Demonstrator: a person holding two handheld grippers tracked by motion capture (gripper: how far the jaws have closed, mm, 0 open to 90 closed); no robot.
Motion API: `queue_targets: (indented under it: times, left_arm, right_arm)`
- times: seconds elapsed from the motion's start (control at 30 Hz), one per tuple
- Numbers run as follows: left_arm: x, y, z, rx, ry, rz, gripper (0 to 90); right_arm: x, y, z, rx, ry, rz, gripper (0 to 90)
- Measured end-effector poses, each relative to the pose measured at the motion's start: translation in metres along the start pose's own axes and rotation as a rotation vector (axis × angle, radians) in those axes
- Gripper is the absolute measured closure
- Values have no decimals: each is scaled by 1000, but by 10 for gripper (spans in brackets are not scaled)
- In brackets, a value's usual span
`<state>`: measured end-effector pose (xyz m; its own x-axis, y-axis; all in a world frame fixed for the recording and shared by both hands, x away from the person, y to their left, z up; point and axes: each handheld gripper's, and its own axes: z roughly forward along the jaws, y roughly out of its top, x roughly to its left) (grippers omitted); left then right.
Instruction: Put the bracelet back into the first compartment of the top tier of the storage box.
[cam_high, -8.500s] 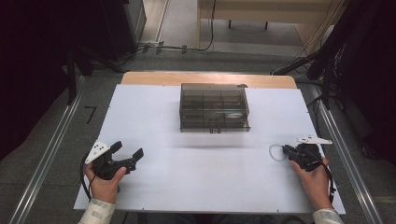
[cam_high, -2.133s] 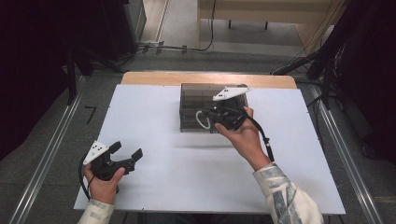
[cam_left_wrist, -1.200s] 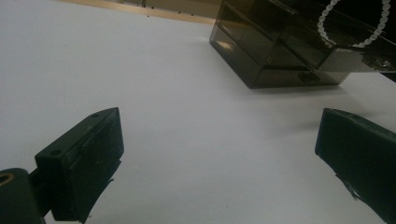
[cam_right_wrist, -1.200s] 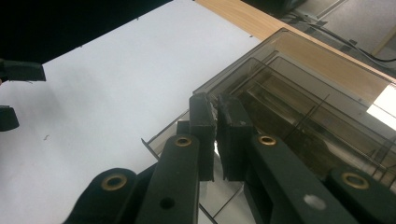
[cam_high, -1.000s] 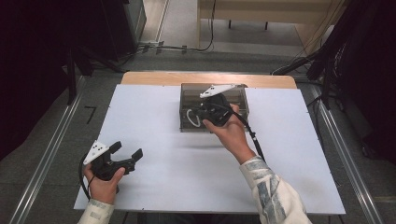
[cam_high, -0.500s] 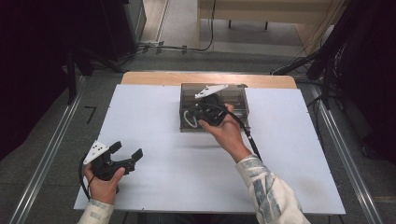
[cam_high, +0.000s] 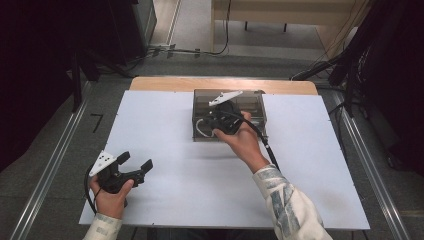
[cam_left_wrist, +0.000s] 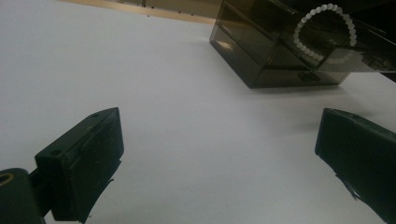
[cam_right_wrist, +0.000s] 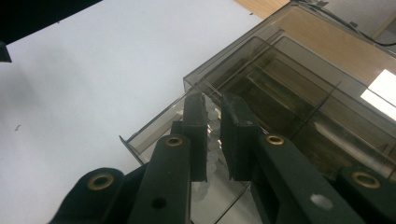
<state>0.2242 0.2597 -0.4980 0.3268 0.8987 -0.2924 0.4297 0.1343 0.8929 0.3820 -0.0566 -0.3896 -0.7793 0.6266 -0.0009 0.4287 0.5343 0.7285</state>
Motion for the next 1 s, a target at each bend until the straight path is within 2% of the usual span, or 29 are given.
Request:
queue_targets:
  times: [0.4,0.57,0.87,1.0]
  left_arm:
    - [0,0,0,1,-1,0,17]
    - [-1,0,0,1,0,1,18]
    - [-1,0,0,2,2,1,17]
    - [-1,0,0,1,1,1,17]
  right_arm:
    - [1,-3,-5,-9,0,-4,605]
    - [-1,-7,-9,-15,0,-2,581]
    - [-1,-12,-17,-27,9,6,423]
    - [1,-14,-20,-34,-22,-3,342]
